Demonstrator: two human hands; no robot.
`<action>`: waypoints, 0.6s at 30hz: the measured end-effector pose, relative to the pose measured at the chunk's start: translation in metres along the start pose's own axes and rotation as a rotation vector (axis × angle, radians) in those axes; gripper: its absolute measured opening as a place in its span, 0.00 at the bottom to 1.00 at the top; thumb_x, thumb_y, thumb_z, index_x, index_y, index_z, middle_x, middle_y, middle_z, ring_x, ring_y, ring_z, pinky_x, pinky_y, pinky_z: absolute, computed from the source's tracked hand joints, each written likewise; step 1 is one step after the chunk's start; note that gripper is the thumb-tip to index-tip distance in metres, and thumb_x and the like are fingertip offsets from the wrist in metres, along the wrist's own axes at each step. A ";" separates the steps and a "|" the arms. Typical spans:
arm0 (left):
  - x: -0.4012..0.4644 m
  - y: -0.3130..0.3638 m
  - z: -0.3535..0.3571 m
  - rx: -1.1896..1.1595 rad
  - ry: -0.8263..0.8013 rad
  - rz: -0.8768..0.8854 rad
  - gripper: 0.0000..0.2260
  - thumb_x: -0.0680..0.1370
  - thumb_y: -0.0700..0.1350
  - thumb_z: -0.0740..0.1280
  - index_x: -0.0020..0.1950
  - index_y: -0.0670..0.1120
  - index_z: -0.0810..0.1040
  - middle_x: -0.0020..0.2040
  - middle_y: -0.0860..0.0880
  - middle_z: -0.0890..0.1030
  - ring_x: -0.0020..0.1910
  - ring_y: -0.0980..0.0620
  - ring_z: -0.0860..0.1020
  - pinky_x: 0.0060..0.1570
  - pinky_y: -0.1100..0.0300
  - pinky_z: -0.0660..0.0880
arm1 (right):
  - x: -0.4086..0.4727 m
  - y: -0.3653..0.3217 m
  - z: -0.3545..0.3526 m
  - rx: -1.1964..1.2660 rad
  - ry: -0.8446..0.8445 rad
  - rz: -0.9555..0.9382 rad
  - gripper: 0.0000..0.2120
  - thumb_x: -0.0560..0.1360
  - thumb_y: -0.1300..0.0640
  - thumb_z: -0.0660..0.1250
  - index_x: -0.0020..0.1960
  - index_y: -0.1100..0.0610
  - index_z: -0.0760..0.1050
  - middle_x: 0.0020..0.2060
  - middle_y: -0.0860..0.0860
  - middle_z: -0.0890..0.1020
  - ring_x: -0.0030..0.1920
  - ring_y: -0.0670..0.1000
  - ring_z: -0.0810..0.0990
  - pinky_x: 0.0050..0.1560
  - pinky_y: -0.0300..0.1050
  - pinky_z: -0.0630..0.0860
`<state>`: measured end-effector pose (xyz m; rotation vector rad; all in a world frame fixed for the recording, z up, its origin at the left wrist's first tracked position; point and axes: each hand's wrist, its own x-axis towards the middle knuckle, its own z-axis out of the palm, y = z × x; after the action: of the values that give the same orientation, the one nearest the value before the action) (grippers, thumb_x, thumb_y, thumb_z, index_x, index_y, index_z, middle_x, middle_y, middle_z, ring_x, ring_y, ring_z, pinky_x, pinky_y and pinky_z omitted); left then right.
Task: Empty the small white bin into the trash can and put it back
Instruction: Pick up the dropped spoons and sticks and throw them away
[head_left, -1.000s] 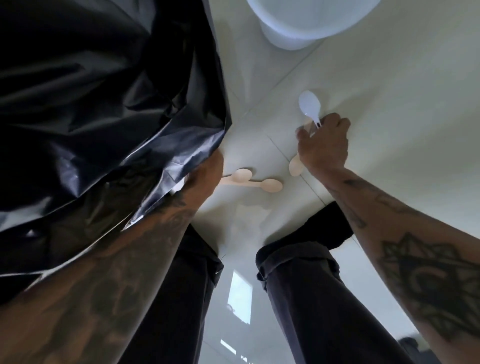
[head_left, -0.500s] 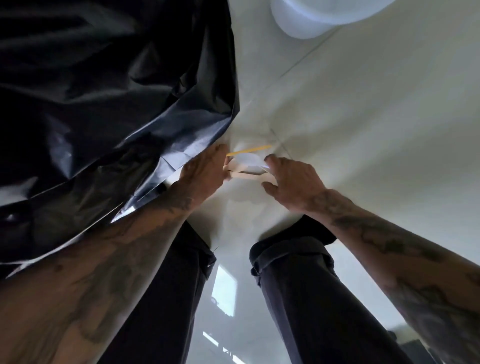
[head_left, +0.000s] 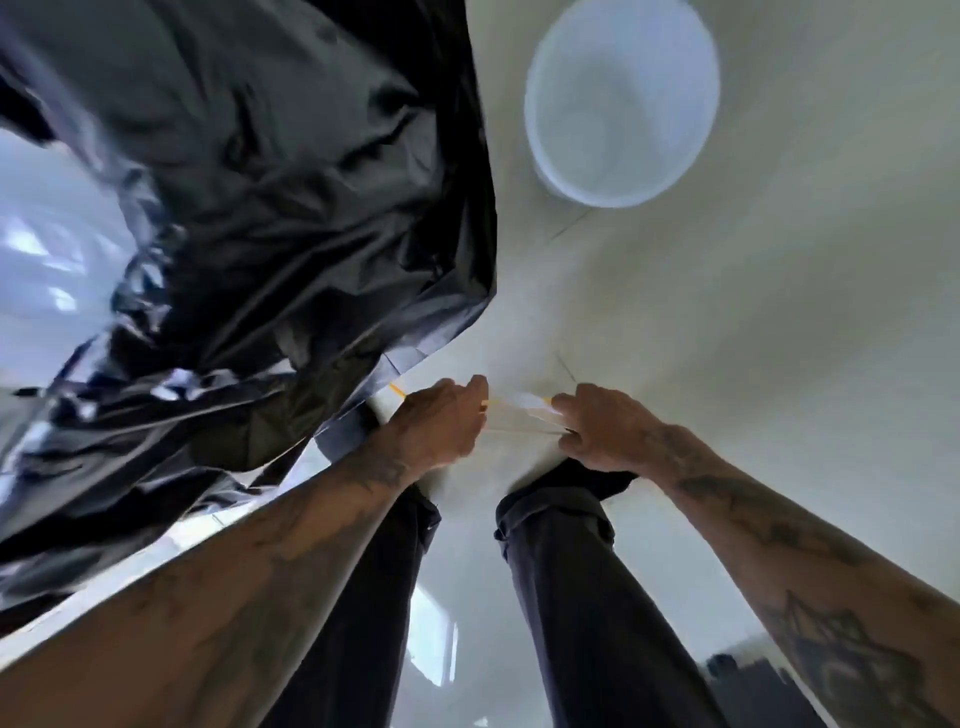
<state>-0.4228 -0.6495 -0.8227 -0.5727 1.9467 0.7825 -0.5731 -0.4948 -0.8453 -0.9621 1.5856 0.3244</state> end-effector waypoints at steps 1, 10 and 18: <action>-0.019 0.010 -0.007 -0.040 -0.004 0.007 0.12 0.86 0.46 0.57 0.67 0.43 0.68 0.59 0.38 0.79 0.58 0.35 0.80 0.46 0.51 0.69 | -0.024 0.001 -0.008 -0.003 -0.035 0.009 0.21 0.79 0.52 0.62 0.71 0.54 0.69 0.62 0.58 0.76 0.62 0.61 0.77 0.54 0.48 0.71; -0.234 0.081 -0.148 -0.570 0.093 0.012 0.12 0.84 0.42 0.56 0.67 0.43 0.64 0.41 0.46 0.77 0.37 0.46 0.78 0.31 0.59 0.63 | -0.270 -0.076 -0.156 0.583 0.017 0.157 0.08 0.84 0.64 0.54 0.52 0.55 0.69 0.41 0.54 0.80 0.34 0.52 0.74 0.36 0.43 0.72; -0.356 -0.045 -0.226 -0.761 0.639 -0.253 0.18 0.85 0.42 0.58 0.75 0.46 0.70 0.66 0.40 0.78 0.64 0.40 0.77 0.60 0.50 0.74 | -0.312 -0.314 -0.228 1.762 0.258 0.027 0.13 0.82 0.73 0.55 0.45 0.58 0.70 0.36 0.56 0.78 0.34 0.55 0.73 0.39 0.46 0.68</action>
<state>-0.3620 -0.8175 -0.4383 -1.6563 2.0158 1.2845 -0.5121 -0.7200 -0.4052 0.4275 1.4008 -1.0977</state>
